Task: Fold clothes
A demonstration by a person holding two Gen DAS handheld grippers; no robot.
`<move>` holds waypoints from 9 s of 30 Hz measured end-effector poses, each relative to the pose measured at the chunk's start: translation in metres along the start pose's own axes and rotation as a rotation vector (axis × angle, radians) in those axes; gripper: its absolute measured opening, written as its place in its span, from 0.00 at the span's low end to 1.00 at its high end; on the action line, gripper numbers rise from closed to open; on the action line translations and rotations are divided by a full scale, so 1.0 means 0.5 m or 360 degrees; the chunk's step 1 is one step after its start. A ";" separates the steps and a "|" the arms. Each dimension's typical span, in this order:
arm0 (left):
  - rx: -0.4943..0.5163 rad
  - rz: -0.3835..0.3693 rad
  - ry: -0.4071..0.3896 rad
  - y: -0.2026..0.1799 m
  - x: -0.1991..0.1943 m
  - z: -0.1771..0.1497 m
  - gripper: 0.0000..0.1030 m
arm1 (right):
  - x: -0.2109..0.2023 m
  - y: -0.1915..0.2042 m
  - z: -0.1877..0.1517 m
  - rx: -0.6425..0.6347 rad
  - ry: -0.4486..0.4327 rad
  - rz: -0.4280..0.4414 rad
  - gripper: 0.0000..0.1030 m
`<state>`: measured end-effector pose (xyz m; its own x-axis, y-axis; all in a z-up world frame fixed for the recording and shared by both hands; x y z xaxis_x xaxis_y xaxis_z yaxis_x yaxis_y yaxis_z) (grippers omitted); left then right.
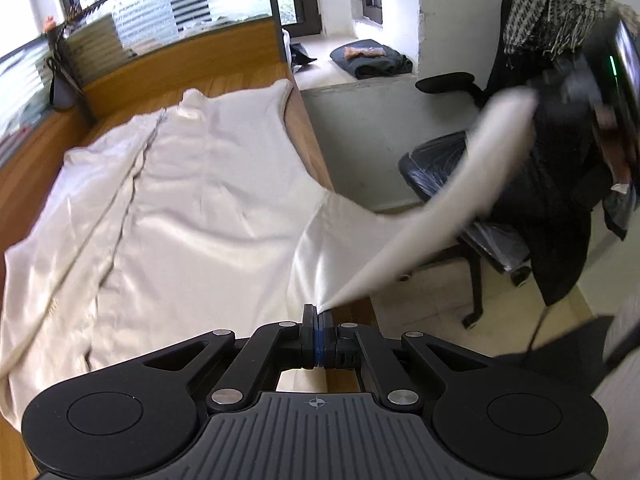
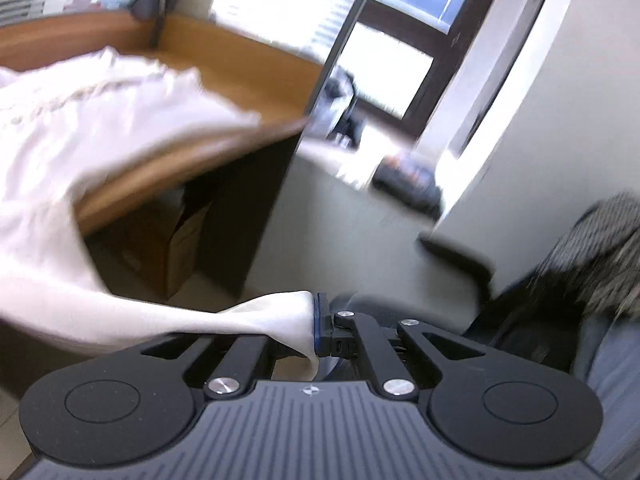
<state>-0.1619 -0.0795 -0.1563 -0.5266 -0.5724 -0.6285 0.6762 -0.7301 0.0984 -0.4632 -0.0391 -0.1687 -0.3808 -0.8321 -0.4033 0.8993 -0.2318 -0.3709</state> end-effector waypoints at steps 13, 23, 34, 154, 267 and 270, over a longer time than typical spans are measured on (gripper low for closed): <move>-0.0448 0.0093 -0.0140 0.083 -0.006 0.010 0.02 | 0.172 0.099 0.373 -0.0858 -0.0330 0.0264 0.01; -0.0927 0.0415 -0.0047 0.186 0.052 -0.027 0.03 | 0.381 0.395 0.480 -0.1681 -0.0403 0.0767 0.01; -0.1478 0.0974 0.0063 0.215 0.068 -0.054 0.10 | 0.468 0.634 0.429 -0.2357 -0.0475 0.1433 0.38; -0.1503 0.1826 0.0584 0.072 0.383 0.204 0.59 | 0.573 0.389 0.472 -0.1393 0.0267 0.3070 0.38; -0.1429 0.1151 0.0212 0.122 0.063 0.039 0.51 | 0.671 0.166 0.403 -0.0211 0.0276 0.1815 0.56; -0.1493 0.1243 0.0221 0.123 0.086 0.066 0.57 | 0.764 0.181 0.434 -0.0045 0.0364 0.1754 0.44</move>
<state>-0.1599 -0.1614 -0.1520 0.2062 -0.6492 -0.7321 0.9242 0.3750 -0.0722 -0.4805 -0.4874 -0.1751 0.5853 -0.4630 -0.6656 0.7653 0.5867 0.2649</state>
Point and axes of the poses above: each gripper's, at about its wrist camera, not at the fingertips, and x roughly the way its jaws point, y to its left, z to its top, the point moved 6 cm from there along x, roughly the way its jaws point, and after that the axes turned 12 degrees about -y, right-handed, at the moved point
